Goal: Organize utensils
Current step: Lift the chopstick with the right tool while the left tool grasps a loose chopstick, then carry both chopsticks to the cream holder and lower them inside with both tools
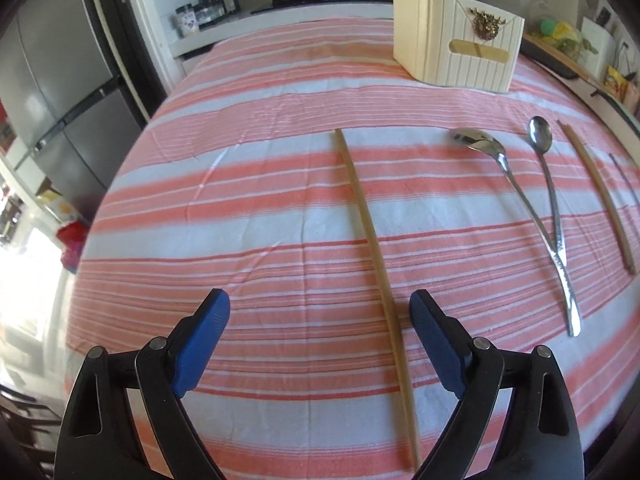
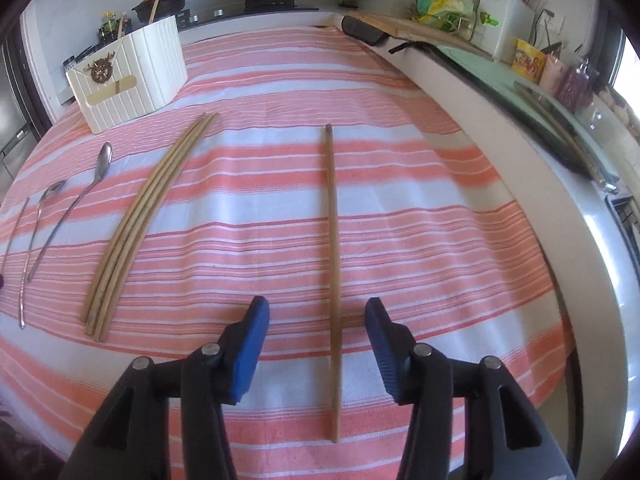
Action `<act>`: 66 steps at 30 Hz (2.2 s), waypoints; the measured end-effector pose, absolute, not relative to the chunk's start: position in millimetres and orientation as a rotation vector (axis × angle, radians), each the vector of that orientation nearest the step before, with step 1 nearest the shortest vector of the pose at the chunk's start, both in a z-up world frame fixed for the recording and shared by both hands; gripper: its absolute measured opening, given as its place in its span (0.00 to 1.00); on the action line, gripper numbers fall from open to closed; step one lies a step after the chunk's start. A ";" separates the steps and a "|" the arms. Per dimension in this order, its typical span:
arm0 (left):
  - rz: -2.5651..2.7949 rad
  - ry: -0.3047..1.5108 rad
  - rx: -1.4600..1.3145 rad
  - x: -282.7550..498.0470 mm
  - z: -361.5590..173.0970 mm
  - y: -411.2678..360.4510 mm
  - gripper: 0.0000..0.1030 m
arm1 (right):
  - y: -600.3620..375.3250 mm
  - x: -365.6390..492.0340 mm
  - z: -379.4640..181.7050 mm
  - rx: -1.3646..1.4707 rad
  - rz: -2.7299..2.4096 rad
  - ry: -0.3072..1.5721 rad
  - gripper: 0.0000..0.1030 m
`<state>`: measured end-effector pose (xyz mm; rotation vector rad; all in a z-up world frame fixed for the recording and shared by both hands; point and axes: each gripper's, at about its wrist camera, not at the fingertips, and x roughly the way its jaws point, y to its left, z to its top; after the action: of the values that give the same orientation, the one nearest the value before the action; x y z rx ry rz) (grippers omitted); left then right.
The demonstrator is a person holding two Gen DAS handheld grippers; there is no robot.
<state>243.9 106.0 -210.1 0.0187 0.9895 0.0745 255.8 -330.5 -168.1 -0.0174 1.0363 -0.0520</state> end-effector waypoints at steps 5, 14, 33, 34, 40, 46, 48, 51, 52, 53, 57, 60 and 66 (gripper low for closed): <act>-0.001 1.021 0.032 257.3 -211.7 100.1 0.90 | -336.4 266.5 -166.2 -0.002 0.012 1.095 0.50; -0.079 1.096 0.048 298.9 -213.6 99.6 0.93 | -345.0 318.8 -164.4 0.073 0.124 1.242 0.51; -0.113 1.214 0.024 384.2 -205.5 112.1 0.55 | -308.4 443.2 -168.9 -0.116 0.073 1.242 0.29; -0.107 1.213 0.024 386.0 -205.4 110.9 0.49 | -306.5 445.3 -168.8 -0.112 0.073 1.236 0.27; -0.125 1.185 -0.023 389.8 -203.4 105.1 0.05 | -314.5 444.9 -167.0 -0.089 0.058 1.181 0.06; -0.122 1.073 -0.082 365.3 -168.4 110.0 0.04 | -320.7 439.7 -139.3 0.020 0.143 1.065 0.06; -0.135 1.009 -0.089 353.8 -141.4 112.9 0.04 | -322.7 424.4 -113.7 0.034 0.185 1.004 0.06; -0.170 0.902 -0.109 332.6 -94.0 114.0 0.04 | -316.6 401.7 -69.5 0.046 0.248 0.915 0.06; -0.182 0.864 -0.111 326.9 -78.7 112.9 0.04 | -314.0 393.1 -54.0 0.045 0.268 0.886 0.06; -0.191 0.828 -0.111 319.3 -65.0 110.2 0.04 | -311.2 382.6 -39.3 0.040 0.287 0.855 0.06; -0.229 0.713 -0.107 294.3 -21.4 101.5 0.04 | -301.6 348.8 8.9 0.019 0.343 0.739 0.06; -0.258 0.666 -0.109 282.8 -5.7 98.8 0.04 | -292.7 328.6 31.3 0.002 0.361 0.660 0.06; -0.276 0.612 -0.111 272.2 5.7 93.9 0.02 | -269.3 311.2 53.6 -0.021 0.380 0.548 0.06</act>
<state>272.2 93.9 5.7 -0.1107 0.6117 -0.2755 311.2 -269.3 53.6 -0.0206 0.5482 0.3802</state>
